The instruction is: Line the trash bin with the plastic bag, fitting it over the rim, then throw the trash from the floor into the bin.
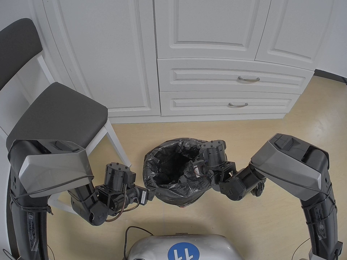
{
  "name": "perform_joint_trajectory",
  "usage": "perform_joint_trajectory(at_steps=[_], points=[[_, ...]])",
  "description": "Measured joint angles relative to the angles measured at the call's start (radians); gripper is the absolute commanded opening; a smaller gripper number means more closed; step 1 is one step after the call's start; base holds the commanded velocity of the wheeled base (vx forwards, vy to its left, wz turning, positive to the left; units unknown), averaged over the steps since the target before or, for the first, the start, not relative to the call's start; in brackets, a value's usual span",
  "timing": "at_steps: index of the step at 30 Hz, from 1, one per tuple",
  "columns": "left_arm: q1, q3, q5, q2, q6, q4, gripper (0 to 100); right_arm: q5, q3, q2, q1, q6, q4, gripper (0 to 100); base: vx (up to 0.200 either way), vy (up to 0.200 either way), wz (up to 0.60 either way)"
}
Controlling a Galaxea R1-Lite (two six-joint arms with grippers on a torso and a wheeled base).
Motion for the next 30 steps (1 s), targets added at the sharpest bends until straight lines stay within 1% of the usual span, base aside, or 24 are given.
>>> perform_joint_trajectory(at_steps=[6,12,14,18,25,30], points=[[-0.004,0.007,0.001,0.004,-0.001,-0.001,100,-0.018,0.111,-0.049,-0.027,-0.07,-0.01,100,0.0,0.0,0.0],[-0.005,0.014,0.003,0.005,0.0,-0.003,100,-0.014,0.268,-0.146,-0.066,-0.19,-0.012,100,0.0,0.0,0.0],[-0.006,0.017,0.005,0.005,0.0,-0.006,100,-0.013,0.304,-0.173,-0.081,-0.214,-0.013,100,0.0,0.0,0.0],[-0.006,0.02,0.005,0.005,0.001,-0.025,100,-0.009,0.343,-0.198,-0.084,-0.23,-0.023,100,0.0,0.0,0.0],[-0.007,0.026,0.005,0.011,0.001,-0.036,100,0.016,0.35,-0.216,-0.074,-0.226,-0.154,100,0.0,0.0,0.0],[-0.007,0.026,0.006,0.013,0.001,-0.037,100,0.028,0.351,-0.239,-0.087,-0.216,-0.155,100,0.0,0.0,0.0]])
